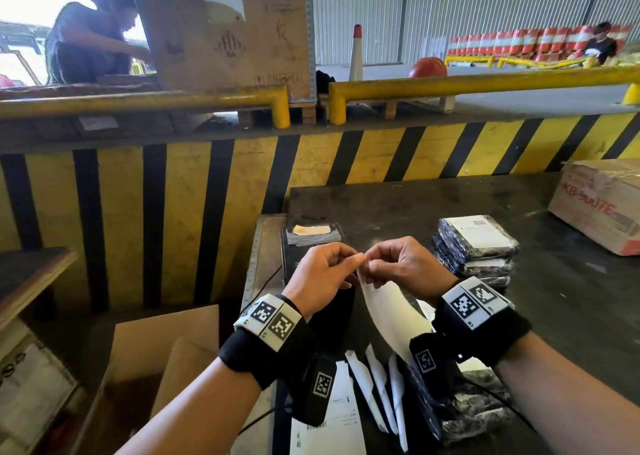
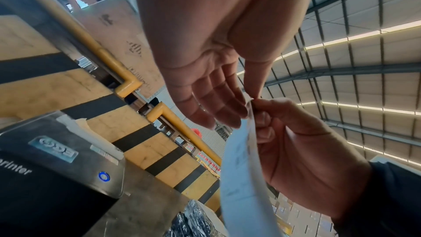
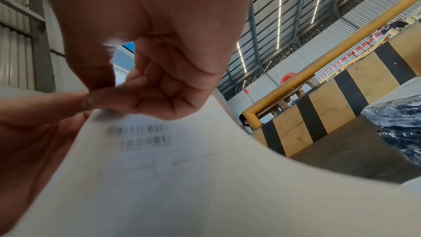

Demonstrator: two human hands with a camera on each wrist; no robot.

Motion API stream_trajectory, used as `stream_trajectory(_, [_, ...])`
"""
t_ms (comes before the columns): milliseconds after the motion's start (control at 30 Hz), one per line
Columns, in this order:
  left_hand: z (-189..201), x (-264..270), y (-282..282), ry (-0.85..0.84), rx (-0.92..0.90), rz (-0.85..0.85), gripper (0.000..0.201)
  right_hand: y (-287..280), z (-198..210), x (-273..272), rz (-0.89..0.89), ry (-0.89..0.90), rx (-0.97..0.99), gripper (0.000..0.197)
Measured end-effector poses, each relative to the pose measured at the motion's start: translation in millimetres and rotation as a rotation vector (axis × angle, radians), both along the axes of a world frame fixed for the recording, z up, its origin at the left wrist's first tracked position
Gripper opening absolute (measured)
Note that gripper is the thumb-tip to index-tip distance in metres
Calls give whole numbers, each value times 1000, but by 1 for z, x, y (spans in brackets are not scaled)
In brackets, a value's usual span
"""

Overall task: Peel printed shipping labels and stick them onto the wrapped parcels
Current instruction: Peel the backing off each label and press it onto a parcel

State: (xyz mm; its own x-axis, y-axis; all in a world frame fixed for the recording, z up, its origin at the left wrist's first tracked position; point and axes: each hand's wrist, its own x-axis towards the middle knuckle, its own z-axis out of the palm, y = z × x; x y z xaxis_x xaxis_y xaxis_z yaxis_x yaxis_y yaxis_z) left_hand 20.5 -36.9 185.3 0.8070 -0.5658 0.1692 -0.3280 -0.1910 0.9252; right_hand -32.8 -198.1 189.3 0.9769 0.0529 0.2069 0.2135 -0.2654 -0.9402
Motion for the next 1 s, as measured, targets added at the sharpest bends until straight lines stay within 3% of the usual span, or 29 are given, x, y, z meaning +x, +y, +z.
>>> stream_trajectory(200, [-6, 0, 4, 4, -42, 68, 11, -3, -6, -2, -64, 51, -35, 14])
stream_trajectory(400, [1, -1, 9, 16, -134, 121, 19, 0, -5, -3, -177, 41, 111, 10])
stream_trajectory(600, [4, -3, 10, 20, -180, 119, 19, 17, -2, 3, -182, 16, 128, 15])
stream_trajectory(1000, [-10, 20, 31, -128, -33, 240, 11, 3, -6, 2, -298, 33, 64, 12])
